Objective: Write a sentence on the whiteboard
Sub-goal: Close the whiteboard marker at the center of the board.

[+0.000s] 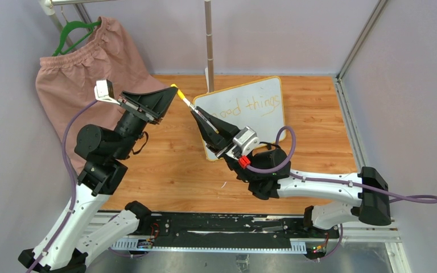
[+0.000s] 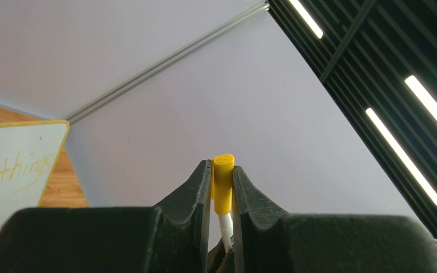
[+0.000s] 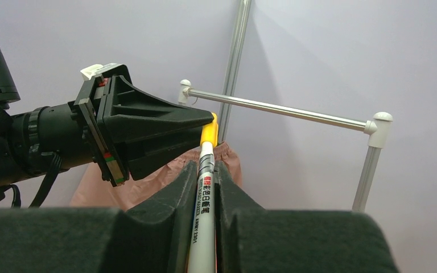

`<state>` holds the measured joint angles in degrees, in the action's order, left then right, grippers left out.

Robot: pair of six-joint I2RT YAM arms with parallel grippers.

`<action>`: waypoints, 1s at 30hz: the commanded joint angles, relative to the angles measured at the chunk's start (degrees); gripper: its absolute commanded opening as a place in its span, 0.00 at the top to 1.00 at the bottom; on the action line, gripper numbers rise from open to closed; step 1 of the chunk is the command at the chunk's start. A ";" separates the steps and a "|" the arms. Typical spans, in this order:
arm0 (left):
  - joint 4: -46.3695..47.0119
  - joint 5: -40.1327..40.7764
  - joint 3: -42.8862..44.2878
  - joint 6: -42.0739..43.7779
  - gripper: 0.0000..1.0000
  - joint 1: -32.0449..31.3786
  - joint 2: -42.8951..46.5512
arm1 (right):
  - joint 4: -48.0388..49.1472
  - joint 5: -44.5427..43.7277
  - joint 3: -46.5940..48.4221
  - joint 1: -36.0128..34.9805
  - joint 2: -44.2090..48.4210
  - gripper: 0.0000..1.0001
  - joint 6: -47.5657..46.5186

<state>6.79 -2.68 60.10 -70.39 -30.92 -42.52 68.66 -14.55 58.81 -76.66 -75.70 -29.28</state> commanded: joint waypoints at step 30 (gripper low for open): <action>3.74 -5.37 -0.96 -0.94 1.00 -0.98 -0.01 | 4.69 8.13 8.88 -0.77 -7.81 1.00 -13.23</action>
<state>11.77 -2.02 60.10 -73.63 -30.92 -42.00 73.76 -9.37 65.98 -76.66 -83.11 -41.50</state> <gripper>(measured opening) 0.197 0.166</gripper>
